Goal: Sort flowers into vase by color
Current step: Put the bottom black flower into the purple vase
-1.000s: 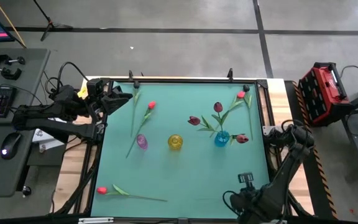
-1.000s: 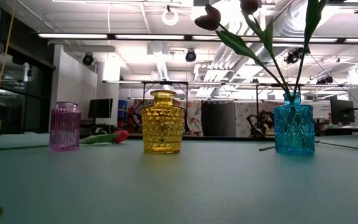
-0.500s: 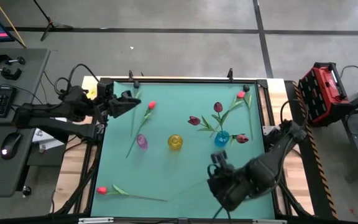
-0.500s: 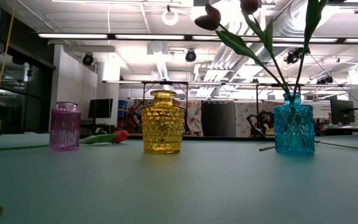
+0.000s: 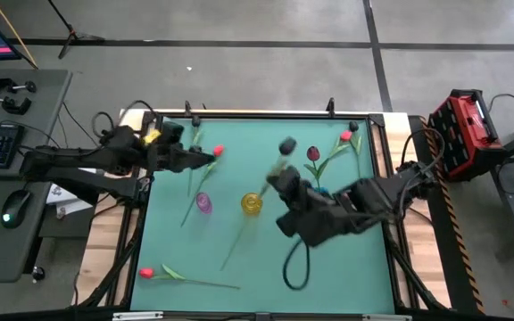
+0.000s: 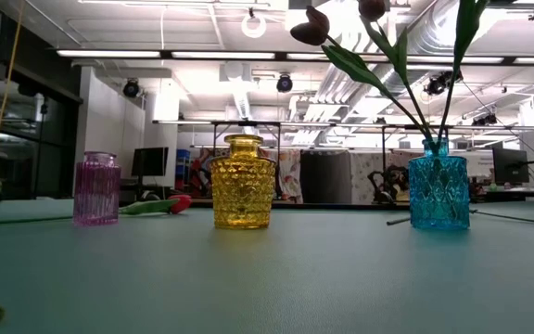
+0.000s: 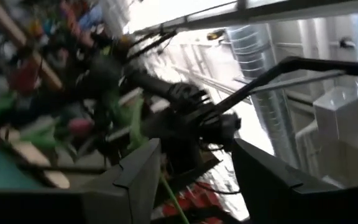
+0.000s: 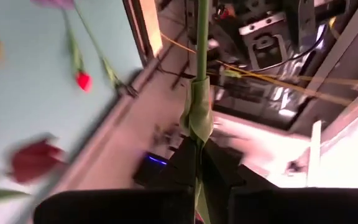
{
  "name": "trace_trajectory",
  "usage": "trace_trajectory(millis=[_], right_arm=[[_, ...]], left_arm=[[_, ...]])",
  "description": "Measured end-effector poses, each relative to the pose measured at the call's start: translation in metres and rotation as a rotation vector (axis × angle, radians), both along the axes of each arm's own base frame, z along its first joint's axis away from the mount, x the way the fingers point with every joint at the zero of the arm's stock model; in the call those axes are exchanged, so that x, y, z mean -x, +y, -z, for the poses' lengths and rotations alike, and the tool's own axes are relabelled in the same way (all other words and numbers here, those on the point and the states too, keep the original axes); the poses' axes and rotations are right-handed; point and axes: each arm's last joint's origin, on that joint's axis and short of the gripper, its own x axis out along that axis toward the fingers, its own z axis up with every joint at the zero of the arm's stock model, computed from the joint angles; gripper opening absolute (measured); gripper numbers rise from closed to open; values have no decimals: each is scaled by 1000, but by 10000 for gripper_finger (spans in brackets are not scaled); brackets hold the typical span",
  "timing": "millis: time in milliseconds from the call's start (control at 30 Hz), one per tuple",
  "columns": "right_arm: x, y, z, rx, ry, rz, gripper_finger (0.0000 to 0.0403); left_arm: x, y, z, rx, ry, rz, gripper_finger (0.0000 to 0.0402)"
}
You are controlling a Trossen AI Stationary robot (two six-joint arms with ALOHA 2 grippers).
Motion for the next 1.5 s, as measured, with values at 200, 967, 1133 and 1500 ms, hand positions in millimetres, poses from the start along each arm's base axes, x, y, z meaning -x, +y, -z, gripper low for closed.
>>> trace_trajectory(millis=[200, 967, 1133, 1500], right_arm=[[-17, -19, -7, 136, 36, -24, 0], [-44, -23, -2, 125, 4, -112, 0], [-59, -20, 11, 122, 19, -126, 0], [-66, -19, 14, 116, -1, -118, 0]], left_arm=[[-31, -3, 14, 260, 55, 77, 217], [-67, -25, 31, 497, 48, 240, 221], [-66, -34, 31, 488, 46, 242, 221], [-64, -45, 31, 447, 46, 263, 203]])
